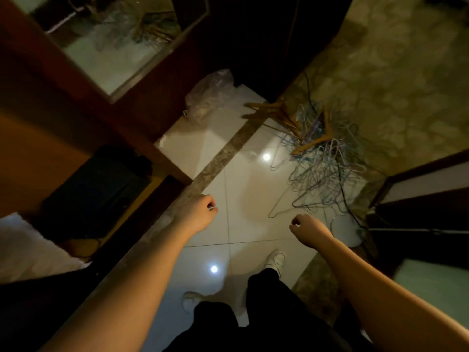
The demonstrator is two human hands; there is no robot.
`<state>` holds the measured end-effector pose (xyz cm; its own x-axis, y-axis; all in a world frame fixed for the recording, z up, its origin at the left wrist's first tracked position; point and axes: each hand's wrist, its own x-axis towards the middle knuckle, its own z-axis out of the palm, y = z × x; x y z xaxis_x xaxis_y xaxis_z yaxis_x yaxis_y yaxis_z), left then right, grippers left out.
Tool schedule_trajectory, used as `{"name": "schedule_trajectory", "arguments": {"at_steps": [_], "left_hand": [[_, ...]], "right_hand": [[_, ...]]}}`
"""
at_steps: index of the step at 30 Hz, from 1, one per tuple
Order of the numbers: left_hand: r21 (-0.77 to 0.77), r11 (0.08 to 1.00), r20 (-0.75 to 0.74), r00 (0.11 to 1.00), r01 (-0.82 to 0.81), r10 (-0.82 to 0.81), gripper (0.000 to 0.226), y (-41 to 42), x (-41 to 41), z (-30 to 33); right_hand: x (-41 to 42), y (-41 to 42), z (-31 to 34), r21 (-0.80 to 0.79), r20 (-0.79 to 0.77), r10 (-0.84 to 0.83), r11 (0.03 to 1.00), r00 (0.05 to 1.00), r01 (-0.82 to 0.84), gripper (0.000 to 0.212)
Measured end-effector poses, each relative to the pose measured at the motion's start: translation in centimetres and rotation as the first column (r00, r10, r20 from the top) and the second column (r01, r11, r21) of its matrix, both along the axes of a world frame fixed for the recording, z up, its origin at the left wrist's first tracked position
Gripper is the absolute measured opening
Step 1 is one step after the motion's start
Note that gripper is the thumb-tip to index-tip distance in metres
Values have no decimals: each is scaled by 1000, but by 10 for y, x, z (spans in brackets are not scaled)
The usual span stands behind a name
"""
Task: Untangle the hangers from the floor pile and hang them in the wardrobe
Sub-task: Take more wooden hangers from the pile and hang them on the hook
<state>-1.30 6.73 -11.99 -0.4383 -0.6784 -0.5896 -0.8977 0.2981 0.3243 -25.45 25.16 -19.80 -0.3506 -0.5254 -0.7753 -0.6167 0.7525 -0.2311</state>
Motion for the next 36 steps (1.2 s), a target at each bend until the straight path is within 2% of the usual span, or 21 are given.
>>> {"name": "schedule_trajectory", "arguments": {"at_steps": [4, 9, 15, 23, 28, 36], "left_hand": [[-5, 987, 48, 986, 161, -160, 20, -4, -94, -23], [66, 968, 29, 969, 243, -246, 11, -26, -191, -69], [91, 936, 28, 939, 340, -344, 19, -66, -290, -123], [109, 904, 58, 905, 413, -420, 16, -174, -403, -227], [115, 857, 92, 854, 502, -512, 17, -250, -460, -301], [100, 861, 150, 848, 498, -508, 18, -297, -514, -439]], "right_hand": [[-77, 13, -23, 72, -11, -29, 997, 1000, 29, 35], [-149, 9, -48, 101, -37, -129, 986, 991, 132, 28], [-218, -22, -89, 122, -27, -230, 965, 973, 231, 18], [-315, -113, -171, 159, 15, -296, 944, 955, 290, 20], [-369, -188, -237, 147, 41, -404, 907, 914, 395, 24], [-417, -282, -374, 78, 97, -432, 902, 897, 425, 21]]}}
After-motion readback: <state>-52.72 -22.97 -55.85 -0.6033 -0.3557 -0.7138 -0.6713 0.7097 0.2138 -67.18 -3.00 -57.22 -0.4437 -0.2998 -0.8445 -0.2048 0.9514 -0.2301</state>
